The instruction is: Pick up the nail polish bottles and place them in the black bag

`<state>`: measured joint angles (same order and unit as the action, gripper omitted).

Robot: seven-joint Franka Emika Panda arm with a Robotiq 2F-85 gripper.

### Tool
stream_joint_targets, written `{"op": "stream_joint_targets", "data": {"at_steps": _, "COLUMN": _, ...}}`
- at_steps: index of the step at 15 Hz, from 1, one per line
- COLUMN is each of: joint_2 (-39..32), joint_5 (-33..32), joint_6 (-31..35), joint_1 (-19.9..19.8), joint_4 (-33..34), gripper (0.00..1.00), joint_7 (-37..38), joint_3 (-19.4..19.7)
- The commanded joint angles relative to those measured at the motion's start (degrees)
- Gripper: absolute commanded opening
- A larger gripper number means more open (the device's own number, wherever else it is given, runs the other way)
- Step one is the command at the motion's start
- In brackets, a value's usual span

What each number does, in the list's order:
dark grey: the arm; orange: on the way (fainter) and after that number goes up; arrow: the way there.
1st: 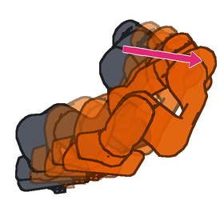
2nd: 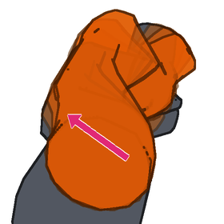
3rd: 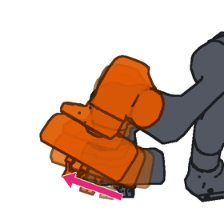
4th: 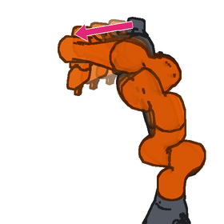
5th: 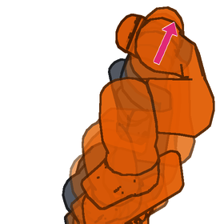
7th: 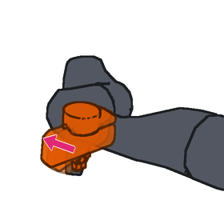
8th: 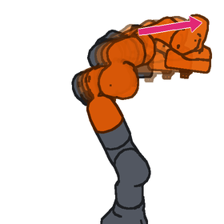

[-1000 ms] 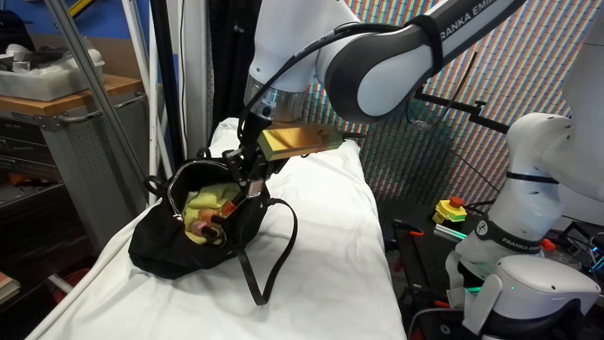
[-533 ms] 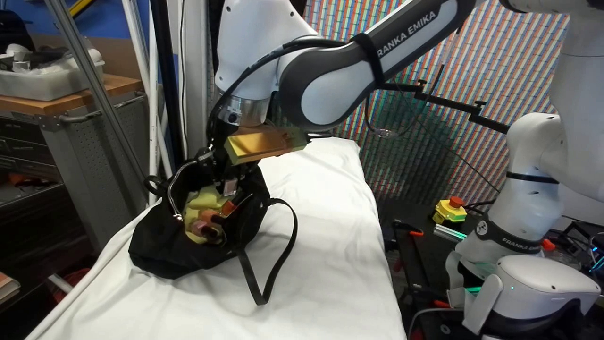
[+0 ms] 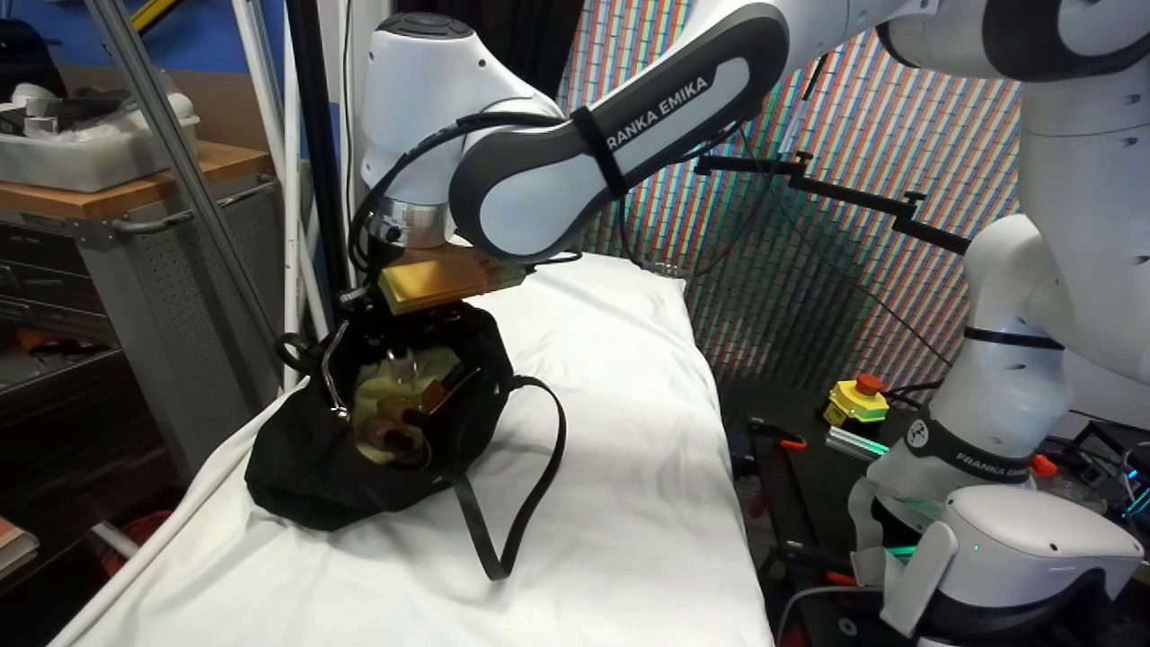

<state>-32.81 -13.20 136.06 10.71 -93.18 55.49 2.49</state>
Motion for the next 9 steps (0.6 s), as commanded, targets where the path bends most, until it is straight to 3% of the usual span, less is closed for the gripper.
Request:
{"op": "stream_joint_targets", "data": {"at_steps": 1, "joint_2": -2.81, "joint_5": 0.67, "joint_6": -2.37, "joint_1": 0.87, "joint_4": 5.33, "gripper": 0.85, "joint_7": -1.98, "joint_3": 1.20}}
{"op": "stream_joint_targets", "data": {"at_steps": 4, "joint_2": -1.27, "joint_5": 1.27, "joint_6": -2.69, "joint_1": 1.13, "joint_4": 3.78, "gripper": 1.00, "joint_7": -3.11, "joint_3": 0.51}}
{"op": "stream_joint_targets", "data": {"at_steps": 9, "joint_2": 4.98, "joint_5": 2.74, "joint_6": -2.88, "joint_1": 1.99, "joint_4": -4.10, "gripper": 1.00, "joint_7": -7.01, "joint_3": -1.68}}
